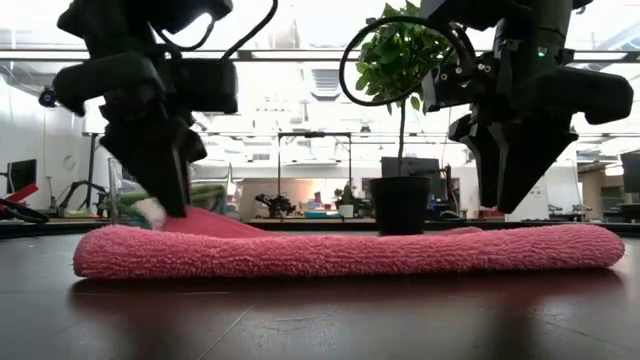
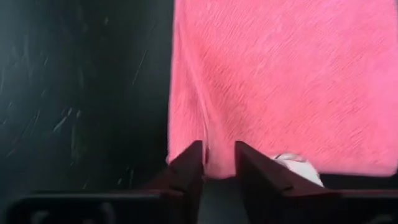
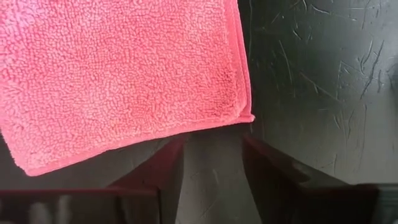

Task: Fold microfiber towels
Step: Fold the pink microfiber towel

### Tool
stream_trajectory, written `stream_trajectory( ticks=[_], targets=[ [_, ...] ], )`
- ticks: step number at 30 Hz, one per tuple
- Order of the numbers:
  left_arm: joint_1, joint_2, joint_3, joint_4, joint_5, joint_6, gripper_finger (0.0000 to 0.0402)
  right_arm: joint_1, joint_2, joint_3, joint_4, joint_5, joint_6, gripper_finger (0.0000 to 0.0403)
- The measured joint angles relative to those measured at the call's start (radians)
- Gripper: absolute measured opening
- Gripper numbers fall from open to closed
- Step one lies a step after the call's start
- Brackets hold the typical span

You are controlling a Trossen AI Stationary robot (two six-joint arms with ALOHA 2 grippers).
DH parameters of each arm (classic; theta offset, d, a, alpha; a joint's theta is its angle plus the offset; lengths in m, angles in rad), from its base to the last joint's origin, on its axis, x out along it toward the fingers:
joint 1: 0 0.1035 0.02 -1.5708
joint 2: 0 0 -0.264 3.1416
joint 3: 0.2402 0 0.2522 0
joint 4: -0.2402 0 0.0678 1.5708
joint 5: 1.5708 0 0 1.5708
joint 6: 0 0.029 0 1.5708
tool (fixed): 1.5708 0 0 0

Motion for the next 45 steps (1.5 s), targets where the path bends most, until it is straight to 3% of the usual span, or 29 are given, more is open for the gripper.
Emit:
stream_trajectory(
  ticks=[5, 11, 21, 27, 36, 45],
  targets=[
    [0.005, -0.002, 0.005, -0.103, -0.001, -0.001, 0.0142, 0.000, -0.023, 0.000, -0.009, 0.000, 0.046, 0.0151],
    [0.005, -0.014, 0.021, -0.153, -0.001, 0.003, 0.0188, 0.000, -0.087, -0.014, 0.001, 0.002, 0.300, 0.0154],
    [-0.004, -0.071, 0.017, -0.151, -0.001, 0.004, 0.0191, 0.048, -0.250, -0.218, 0.263, -0.003, 0.583, 0.0187],
    [-0.029, -0.081, 0.016, -0.150, -0.001, 0.003, 0.0191, 0.072, -0.284, -0.348, 0.383, -0.010, 0.790, 0.0201],
    [-0.122, -0.066, 0.003, -0.059, 0.000, -0.031, 0.0191, 0.108, -0.228, -0.418, 0.498, -0.001, 0.915, 0.0231],
    [-0.183, 0.007, -0.021, 0.042, 0.004, -0.057, 0.0191, 0.108, -0.107, -0.417, 0.714, 0.009, 0.890, 0.0267]
  ],
)
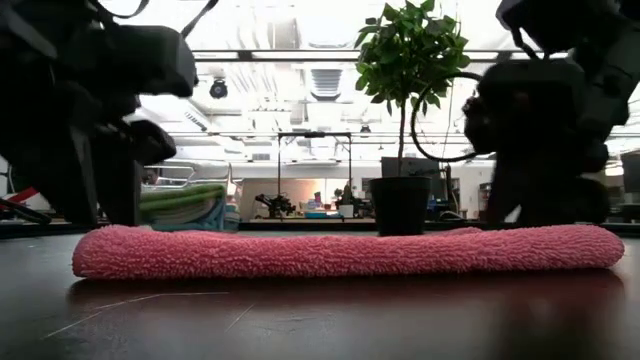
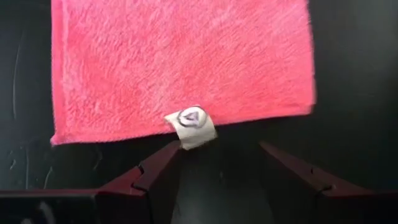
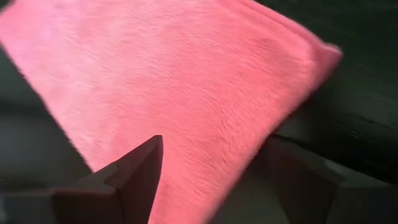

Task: Fold microfiber towels
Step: Fold the pink microfiber towel

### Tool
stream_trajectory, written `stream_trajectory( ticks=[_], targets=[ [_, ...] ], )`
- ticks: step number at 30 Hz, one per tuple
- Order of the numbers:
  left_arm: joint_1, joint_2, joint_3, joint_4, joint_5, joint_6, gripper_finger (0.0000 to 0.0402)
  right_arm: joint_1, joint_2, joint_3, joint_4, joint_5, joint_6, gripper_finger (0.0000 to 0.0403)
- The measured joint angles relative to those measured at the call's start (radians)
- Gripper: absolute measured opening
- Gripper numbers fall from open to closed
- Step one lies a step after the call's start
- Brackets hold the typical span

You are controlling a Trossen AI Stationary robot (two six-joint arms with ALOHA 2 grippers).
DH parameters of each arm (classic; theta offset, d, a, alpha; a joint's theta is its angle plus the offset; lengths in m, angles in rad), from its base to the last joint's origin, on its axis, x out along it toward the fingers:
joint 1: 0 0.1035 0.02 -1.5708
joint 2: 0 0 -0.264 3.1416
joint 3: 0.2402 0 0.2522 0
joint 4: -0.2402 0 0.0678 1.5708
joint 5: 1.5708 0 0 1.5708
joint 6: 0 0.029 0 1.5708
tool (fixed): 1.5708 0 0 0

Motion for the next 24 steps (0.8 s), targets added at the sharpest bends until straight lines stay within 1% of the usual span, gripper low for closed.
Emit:
stream_trajectory(
  ticks=[6, 9, 12, 14, 16, 23, 24],
  targets=[
    [0.000, 0.020, -0.001, -0.003, 0.001, 0.020, 0.0191, 0.000, 0.049, -0.003, 0.170, -0.011, -0.032, 0.0267],
    [0.000, 0.017, -0.001, -0.001, 0.000, 0.027, 0.0191, 0.000, 0.066, -0.003, 0.196, 0.014, -0.036, 0.0257],
    [0.000, 0.012, -0.001, 0.000, 0.000, 0.027, 0.0191, 0.000, 0.067, -0.005, 0.192, 0.037, -0.038, 0.0234],
    [0.000, 0.012, -0.001, -0.001, 0.000, 0.027, 0.0191, 0.000, 0.066, -0.005, 0.190, 0.050, -0.044, 0.0210],
    [0.000, 0.012, -0.001, -0.001, 0.000, 0.027, 0.0191, 0.000, 0.065, -0.005, 0.191, 0.068, -0.047, 0.0178],
    [0.000, 0.012, -0.010, -0.001, 0.000, 0.028, 0.0191, 0.000, 0.064, -0.005, 0.193, 0.094, -0.102, 0.0037],
    [0.000, 0.012, -0.015, -0.001, 0.001, 0.028, 0.0191, 0.000, 0.062, -0.005, 0.192, 0.094, -0.112, 0.0023]
  ],
)
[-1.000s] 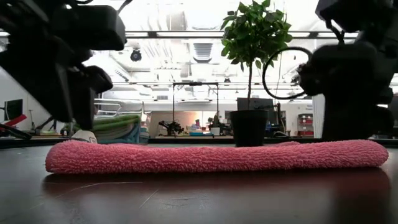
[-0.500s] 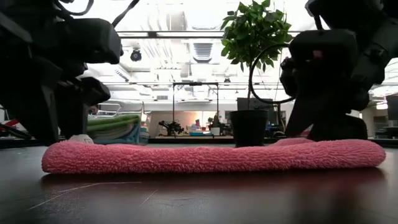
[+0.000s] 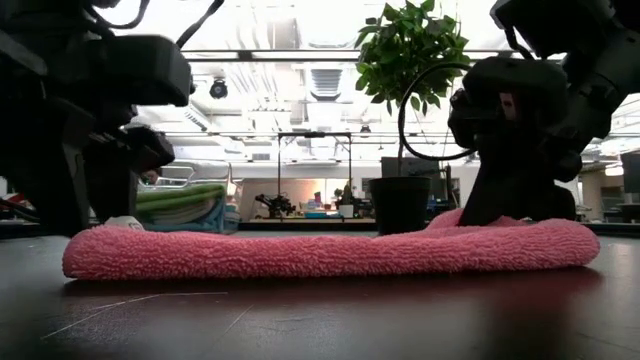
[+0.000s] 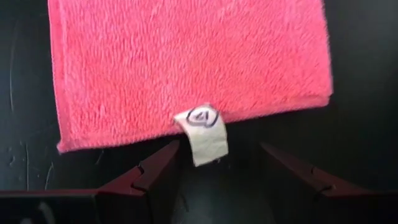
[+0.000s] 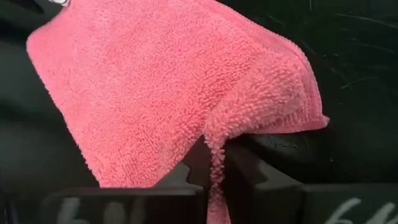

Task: Fold microfiber towels
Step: Fold the pink microfiber towel

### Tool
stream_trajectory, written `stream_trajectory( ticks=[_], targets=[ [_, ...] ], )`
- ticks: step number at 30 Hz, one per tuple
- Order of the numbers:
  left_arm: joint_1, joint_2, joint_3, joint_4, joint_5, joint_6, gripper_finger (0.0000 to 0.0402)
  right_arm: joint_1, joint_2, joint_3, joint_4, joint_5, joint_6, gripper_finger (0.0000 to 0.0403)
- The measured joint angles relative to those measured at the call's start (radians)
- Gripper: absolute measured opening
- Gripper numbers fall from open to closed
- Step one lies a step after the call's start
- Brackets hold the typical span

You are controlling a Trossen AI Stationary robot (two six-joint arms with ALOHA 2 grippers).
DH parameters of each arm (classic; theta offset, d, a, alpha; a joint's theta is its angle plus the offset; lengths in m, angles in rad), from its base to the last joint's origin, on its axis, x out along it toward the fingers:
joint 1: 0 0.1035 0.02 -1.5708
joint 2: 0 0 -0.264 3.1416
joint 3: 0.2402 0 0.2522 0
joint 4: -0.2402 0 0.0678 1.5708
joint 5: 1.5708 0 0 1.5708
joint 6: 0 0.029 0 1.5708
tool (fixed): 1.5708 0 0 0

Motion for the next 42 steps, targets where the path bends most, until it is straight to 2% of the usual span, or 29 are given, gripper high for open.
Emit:
stream_trajectory(
  ticks=[3, 6, 11, 15, 19, 23, 28, 33, 42],
  targets=[
    [0.000, 0.000, -0.024, 0.014, 0.003, -0.001, 0.0191, 0.000, -0.017, 0.000, -0.027, -0.011, -0.005, 0.0014],
    [0.000, 0.003, -0.064, 0.110, 0.004, -0.002, 0.0191, -0.003, -0.059, 0.000, -0.131, -0.020, 0.000, 0.0012],
    [0.007, 0.024, -0.098, 0.271, -0.003, -0.001, 0.0191, -0.006, -0.181, 0.016, -0.394, -0.022, 0.023, 0.0012],
    [0.031, 0.066, -0.101, 0.393, -0.074, 0.023, 0.0191, -0.011, -0.274, 0.061, -0.594, -0.012, 0.026, 0.0011],
    [0.067, 0.131, -0.095, 0.558, -0.089, 0.086, 0.0191, -0.023, -0.311, 0.141, -0.774, 0.022, 0.034, 0.0011],
    [0.100, 0.203, -0.084, 0.676, -0.092, 0.110, 0.0191, -0.027, -0.305, 0.188, -0.756, 0.026, 0.017, 0.0011],
    [0.113, 0.252, -0.083, 0.787, -0.088, 0.156, 0.0191, -0.039, -0.232, 0.220, -0.662, 0.020, 0.014, 0.0011],
    [0.119, 0.250, -0.084, 0.790, -0.078, 0.166, 0.0191, -0.044, -0.123, 0.281, -0.572, 0.016, -0.033, 0.0011],
    [0.119, 0.250, -0.087, 0.793, -0.077, 0.183, 0.0191, -0.049, 0.092, 0.485, -0.562, 0.017, -0.169, 0.0011]
  ],
)
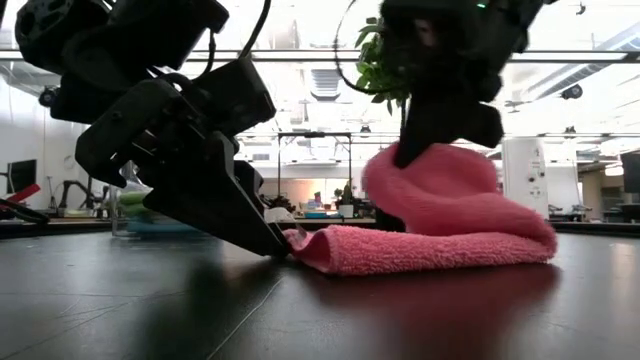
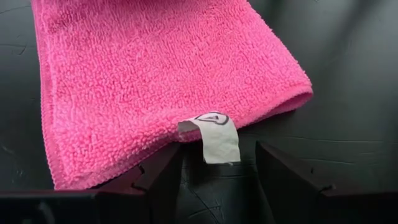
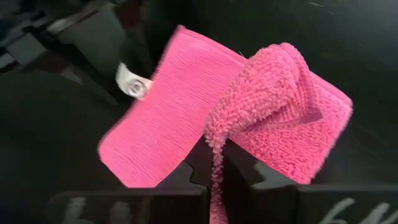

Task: Fold microfiber towels
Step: Fold the pink microfiber towel

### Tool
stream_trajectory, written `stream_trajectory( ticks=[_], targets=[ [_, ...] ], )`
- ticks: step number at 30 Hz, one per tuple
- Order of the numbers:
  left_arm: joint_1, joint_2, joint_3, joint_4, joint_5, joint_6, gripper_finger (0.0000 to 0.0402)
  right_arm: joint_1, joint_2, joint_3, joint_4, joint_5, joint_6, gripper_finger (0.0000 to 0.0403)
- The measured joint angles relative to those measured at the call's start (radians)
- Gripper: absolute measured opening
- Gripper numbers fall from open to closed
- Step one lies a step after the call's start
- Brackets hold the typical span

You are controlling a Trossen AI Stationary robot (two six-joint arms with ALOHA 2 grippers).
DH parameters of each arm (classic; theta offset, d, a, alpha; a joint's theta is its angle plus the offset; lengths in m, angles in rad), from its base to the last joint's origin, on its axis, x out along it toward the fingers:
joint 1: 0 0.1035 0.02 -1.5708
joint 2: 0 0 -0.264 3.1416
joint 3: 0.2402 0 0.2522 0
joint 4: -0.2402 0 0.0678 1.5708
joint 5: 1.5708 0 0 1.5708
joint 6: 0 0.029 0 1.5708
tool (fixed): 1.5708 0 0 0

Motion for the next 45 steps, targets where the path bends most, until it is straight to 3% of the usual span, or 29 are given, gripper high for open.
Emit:
stream_trajectory(
  ticks=[7, 15, 20, 26, 32, 39, 45],
  targets=[
    [0.000, 0.000, -0.001, 0.011, 0.002, 0.000, 0.0191, -0.012, 0.128, 0.135, -0.014, 0.011, -0.085, 0.0011],
    [0.000, 0.000, -0.003, 0.018, 0.004, 0.000, 0.0191, -0.029, 0.210, 0.189, -0.016, 0.011, -0.105, 0.0016],
    [0.000, 0.000, -0.005, 0.019, 0.005, 0.000, 0.0191, -0.029, 0.218, 0.195, -0.015, 0.009, -0.108, 0.0055],
    [0.000, 0.000, -0.005, 0.022, 0.005, 0.000, 0.0191, -0.028, 0.218, 0.195, 0.017, 0.006, -0.119, 0.0128],
    [0.000, 0.000, -0.005, 0.022, 0.006, 0.000, 0.0191, -0.021, 0.218, 0.196, 0.087, -0.054, -0.160, 0.0186],
    [0.001, 0.000, -0.005, 0.022, 0.008, 0.000, 0.0191, -0.003, 0.218, 0.197, 0.200, -0.079, -0.191, 0.0211],
    [0.002, -0.002, -0.005, 0.022, 0.029, 0.000, 0.0191, 0.027, 0.209, 0.211, 0.186, -0.104, -0.295, 0.0212]
  ],
)
